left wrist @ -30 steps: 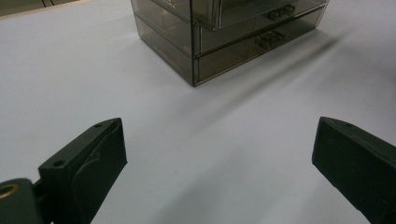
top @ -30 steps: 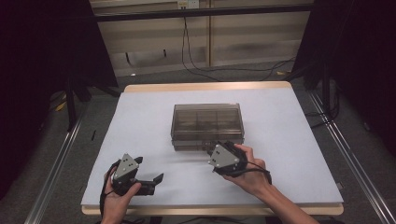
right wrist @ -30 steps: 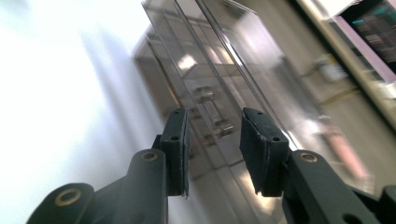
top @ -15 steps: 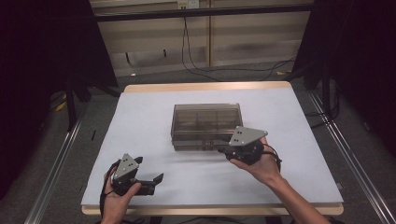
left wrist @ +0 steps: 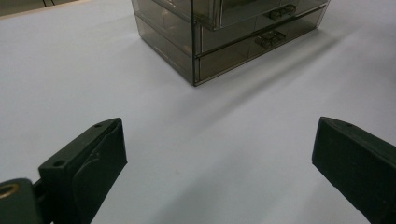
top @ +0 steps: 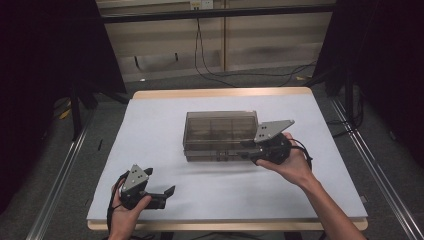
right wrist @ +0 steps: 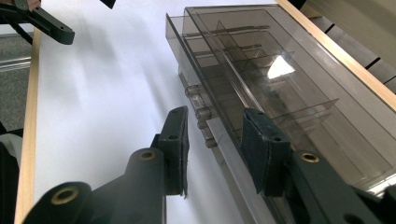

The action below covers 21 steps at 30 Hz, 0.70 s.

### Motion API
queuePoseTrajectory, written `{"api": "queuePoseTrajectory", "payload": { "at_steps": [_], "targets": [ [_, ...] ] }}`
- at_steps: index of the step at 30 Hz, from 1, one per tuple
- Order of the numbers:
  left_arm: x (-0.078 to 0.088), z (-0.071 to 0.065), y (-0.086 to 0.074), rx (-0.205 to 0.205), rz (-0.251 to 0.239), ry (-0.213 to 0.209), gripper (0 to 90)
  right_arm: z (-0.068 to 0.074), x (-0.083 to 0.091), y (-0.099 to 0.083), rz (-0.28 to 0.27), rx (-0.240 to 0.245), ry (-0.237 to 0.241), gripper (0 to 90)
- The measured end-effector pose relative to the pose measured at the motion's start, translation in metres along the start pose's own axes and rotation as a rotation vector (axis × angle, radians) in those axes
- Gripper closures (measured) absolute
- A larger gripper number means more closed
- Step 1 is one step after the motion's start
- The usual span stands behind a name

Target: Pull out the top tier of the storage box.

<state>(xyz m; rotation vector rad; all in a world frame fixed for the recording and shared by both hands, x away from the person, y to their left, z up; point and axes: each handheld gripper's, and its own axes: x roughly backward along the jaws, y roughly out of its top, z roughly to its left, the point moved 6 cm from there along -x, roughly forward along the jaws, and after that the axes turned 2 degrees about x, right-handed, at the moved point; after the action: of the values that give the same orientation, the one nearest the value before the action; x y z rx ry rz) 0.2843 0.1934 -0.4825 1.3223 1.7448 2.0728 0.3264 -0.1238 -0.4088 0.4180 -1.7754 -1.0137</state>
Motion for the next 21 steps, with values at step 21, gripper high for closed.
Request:
{"api": "queuePoseTrajectory", "payload": {
  "at_steps": [21],
  "targets": [
    [-0.001, 0.0, 0.0, -0.01, 0.006, 0.005, 3.1, -0.017, -0.022, -0.004, 0.195, 0.03, 0.119, 63.6]
  ]
}}
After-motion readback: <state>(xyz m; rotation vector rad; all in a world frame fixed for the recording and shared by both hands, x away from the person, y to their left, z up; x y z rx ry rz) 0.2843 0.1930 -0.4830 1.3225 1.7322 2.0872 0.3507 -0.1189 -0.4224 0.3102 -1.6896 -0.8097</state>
